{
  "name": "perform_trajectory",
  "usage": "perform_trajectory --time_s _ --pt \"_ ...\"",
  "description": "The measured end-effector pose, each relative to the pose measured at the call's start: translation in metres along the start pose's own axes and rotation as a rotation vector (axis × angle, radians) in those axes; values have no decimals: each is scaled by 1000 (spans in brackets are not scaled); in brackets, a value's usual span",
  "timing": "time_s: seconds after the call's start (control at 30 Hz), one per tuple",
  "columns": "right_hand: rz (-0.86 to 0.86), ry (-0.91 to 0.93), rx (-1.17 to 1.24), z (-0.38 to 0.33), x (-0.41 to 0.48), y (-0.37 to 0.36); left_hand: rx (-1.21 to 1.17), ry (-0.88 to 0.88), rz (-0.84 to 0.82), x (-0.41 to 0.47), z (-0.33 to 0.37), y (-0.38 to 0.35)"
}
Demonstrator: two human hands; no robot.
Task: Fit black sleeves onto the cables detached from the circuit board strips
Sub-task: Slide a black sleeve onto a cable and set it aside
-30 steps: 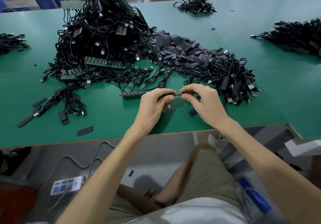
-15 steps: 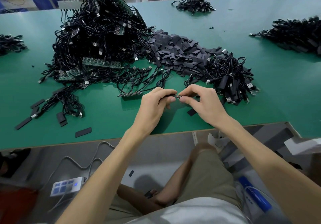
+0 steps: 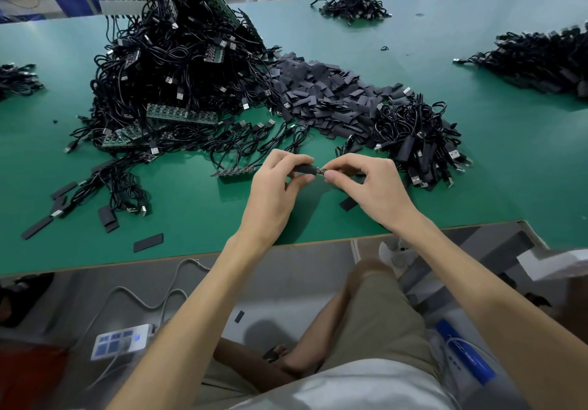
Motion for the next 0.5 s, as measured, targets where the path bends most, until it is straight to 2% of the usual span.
perform_trajectory --time_s 0.27,0.4,0.5 --pt "-7 -128 122 13 2 2 125 9 -57 -4 1 -4" --pt "-42 -162 132 17 1 -1 359 -97 -58 -9 7 -8" --pt "-65 -166 132 18 0 -3 446 -173 -69 -11 11 -10"
Point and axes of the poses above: each hand's wrist, its own x-axis towards the middle knuckle, its own y-axis out of the back of the hand, z = x × y, the point moved 6 cm from there along x, towards the middle knuckle, and after that the axes turned 15 degrees about z, right-handed, at the moved point
